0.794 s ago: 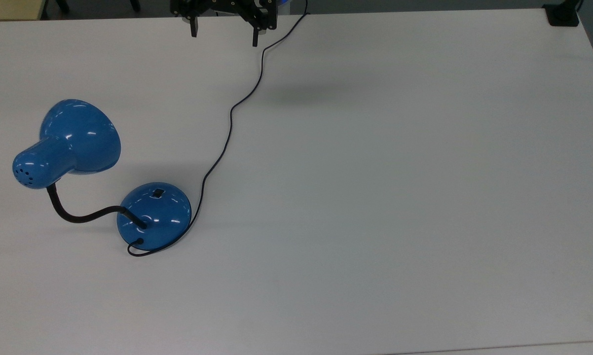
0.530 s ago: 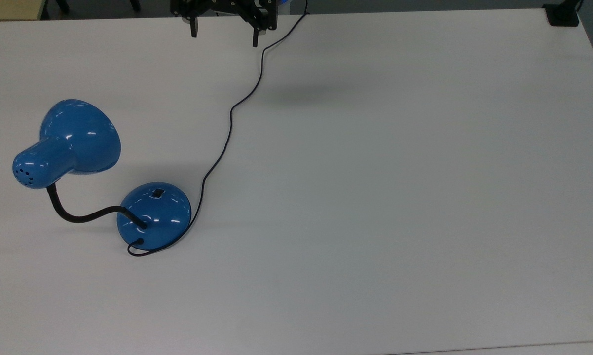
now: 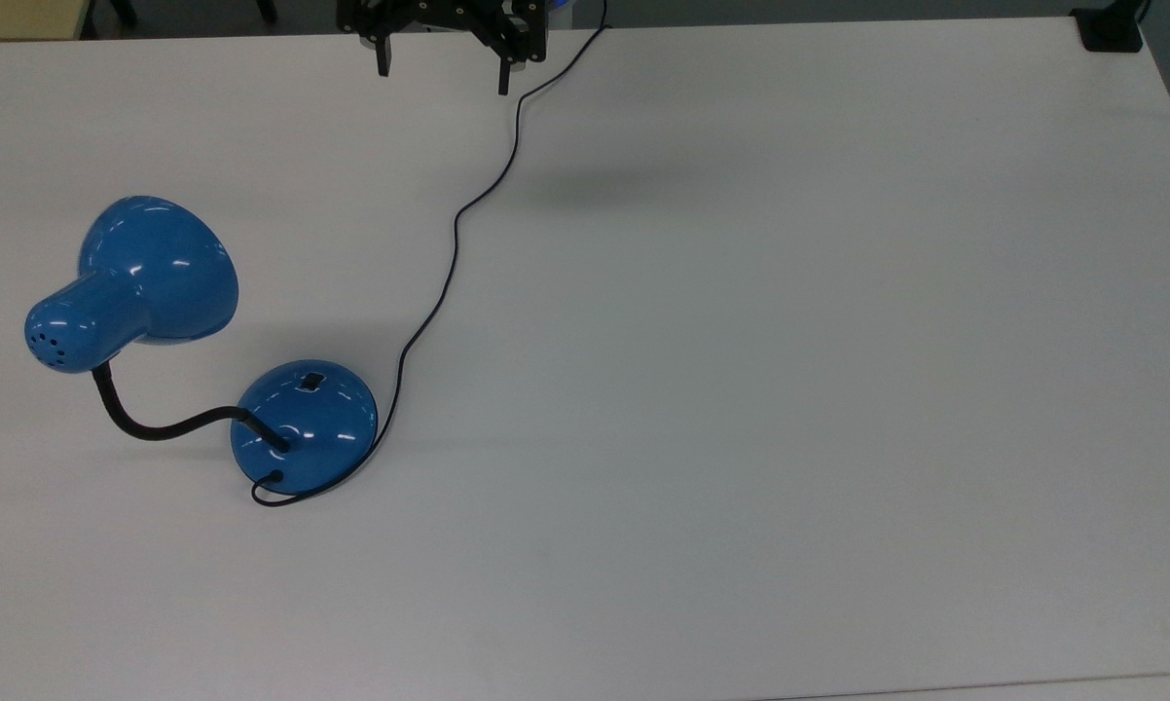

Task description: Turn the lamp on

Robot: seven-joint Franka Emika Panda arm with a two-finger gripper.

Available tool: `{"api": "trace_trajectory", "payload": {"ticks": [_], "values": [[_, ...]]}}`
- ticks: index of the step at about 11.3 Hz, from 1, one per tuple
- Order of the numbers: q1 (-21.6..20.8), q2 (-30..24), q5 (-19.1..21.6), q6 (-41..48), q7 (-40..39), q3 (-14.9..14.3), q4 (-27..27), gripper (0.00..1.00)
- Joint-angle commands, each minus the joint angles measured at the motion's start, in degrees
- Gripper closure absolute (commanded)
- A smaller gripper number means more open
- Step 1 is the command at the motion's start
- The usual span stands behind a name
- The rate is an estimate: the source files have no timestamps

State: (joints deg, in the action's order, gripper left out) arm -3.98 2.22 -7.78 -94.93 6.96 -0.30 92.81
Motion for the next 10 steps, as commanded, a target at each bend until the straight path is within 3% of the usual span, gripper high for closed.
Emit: {"api": "trace_trajectory", "payload": {"ticks": [1,2,3,4,10], "values": [[-0.06,-0.20,0.84,1.07,-2.47,-0.49,-0.17,0.26],[-0.06,-0.20,0.84,1.15,-5.26,-0.49,-0.17,0.60],[0.02,-0.20,0.84,1.24,-6.24,-0.49,-0.17,0.85],[-0.06,-0.20,0.84,1.16,-6.34,-0.49,-0.17,0.94],[-0.15,-0.11,1.19,0.72,-5.99,-0.49,0.18,1.00]]}}
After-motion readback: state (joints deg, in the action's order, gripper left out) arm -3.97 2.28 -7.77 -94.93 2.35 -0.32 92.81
